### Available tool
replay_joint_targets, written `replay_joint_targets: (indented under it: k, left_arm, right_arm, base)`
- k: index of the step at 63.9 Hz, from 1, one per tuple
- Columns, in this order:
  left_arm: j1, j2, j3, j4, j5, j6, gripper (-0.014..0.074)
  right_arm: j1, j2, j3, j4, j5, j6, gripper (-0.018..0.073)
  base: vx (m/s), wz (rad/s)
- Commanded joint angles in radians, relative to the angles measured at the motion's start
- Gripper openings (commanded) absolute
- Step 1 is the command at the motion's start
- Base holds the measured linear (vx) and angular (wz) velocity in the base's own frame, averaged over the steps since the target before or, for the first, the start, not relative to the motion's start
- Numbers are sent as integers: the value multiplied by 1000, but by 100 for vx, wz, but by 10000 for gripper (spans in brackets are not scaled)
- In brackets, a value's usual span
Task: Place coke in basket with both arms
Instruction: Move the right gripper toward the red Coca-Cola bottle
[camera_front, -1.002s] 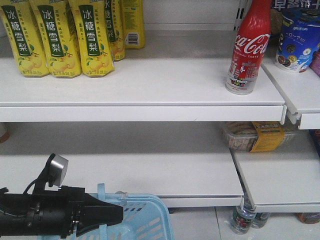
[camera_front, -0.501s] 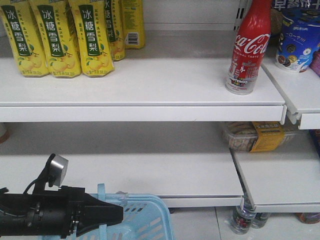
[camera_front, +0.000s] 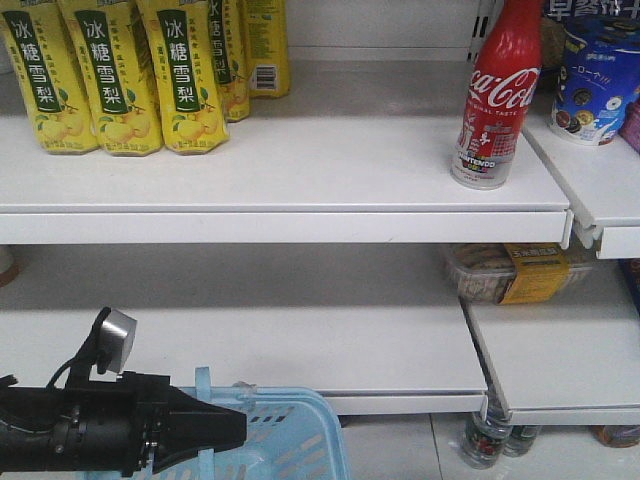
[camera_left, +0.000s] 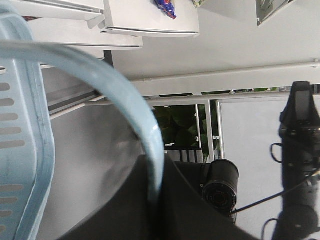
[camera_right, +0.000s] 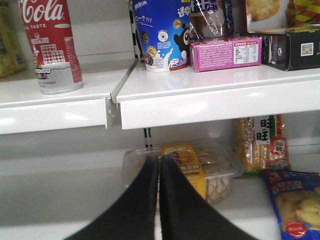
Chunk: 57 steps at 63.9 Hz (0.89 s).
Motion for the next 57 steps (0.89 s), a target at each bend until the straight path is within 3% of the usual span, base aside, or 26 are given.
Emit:
replay_joint_targets:
  k: [1, 11, 28, 40, 57]
  left_arm:
    - [-3, -34, -13, -96, 86, 4, -6]
    - [-3, -34, -13, -96, 86, 4, -6]
    - [-3, -34, -13, -96, 86, 4, -6]
    - [-3, -34, -13, -96, 86, 4, -6]
    - [-3, -34, -13, -96, 86, 4, -6]
  right_arm:
    - [-3, 107, -113, -49, 1, -42, -5]
    - [-3, 241, -215, -44, 36, -48, -5]
    - [-3, 312, -225, -24, 46, -36, -5]
    - [-3, 316, -225, -104, 45, -43, 3]
    - [-3, 316, -225, -106, 44, -43, 147]
  base:
    - [0, 0]
    - [0, 0]
    - [0, 0]
    - [0, 0]
    - [0, 0]
